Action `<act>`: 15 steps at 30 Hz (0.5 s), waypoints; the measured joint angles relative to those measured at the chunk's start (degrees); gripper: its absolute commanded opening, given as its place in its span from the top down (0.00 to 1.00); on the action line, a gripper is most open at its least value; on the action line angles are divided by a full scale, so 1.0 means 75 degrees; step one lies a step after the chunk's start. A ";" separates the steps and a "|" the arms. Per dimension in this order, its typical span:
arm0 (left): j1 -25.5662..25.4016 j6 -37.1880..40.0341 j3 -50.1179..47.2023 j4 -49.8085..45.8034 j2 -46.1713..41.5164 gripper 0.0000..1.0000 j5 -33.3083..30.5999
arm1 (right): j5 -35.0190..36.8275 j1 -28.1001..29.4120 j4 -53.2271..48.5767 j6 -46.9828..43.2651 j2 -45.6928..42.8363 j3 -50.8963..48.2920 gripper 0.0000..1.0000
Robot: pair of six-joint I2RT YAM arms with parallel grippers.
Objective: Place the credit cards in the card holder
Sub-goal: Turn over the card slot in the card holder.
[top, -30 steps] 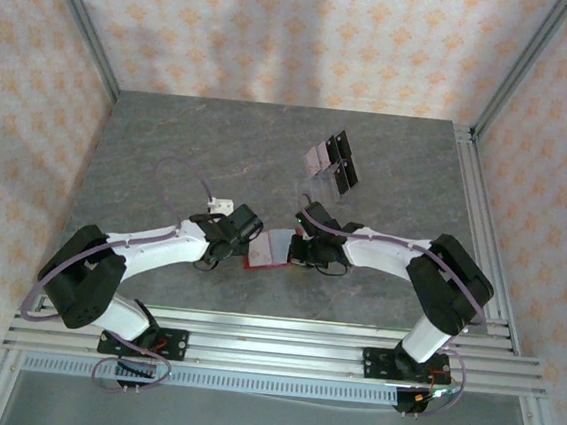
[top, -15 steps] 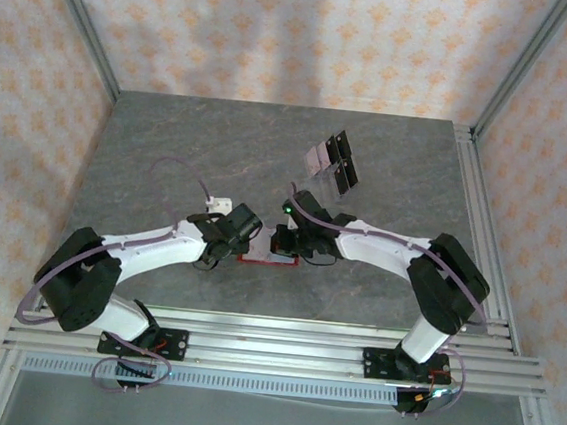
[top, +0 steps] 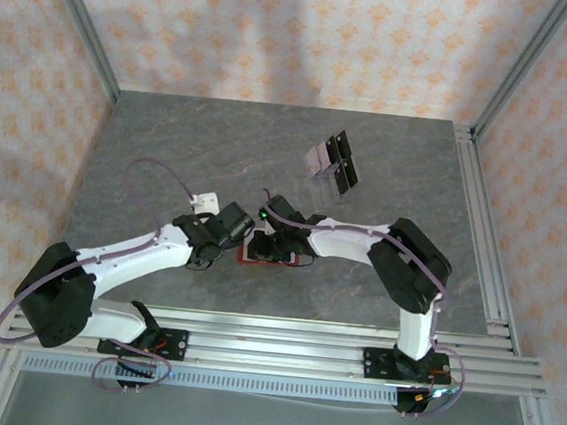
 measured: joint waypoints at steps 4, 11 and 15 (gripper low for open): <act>0.0000 -0.0029 0.0000 -0.0125 -0.0026 0.00 -0.0020 | -0.0184 0.0003 0.0076 0.0067 0.0058 0.0140 0.65; 0.0023 -0.0038 -0.0047 -0.0192 -0.0090 0.00 -0.0122 | -0.0140 -0.0137 -0.0455 -0.0125 -0.0866 0.0169 0.61; 0.0035 0.0009 -0.0050 -0.0198 -0.0105 0.00 -0.0128 | 0.0073 -0.0659 -0.0848 -0.0420 -0.1900 0.0178 0.60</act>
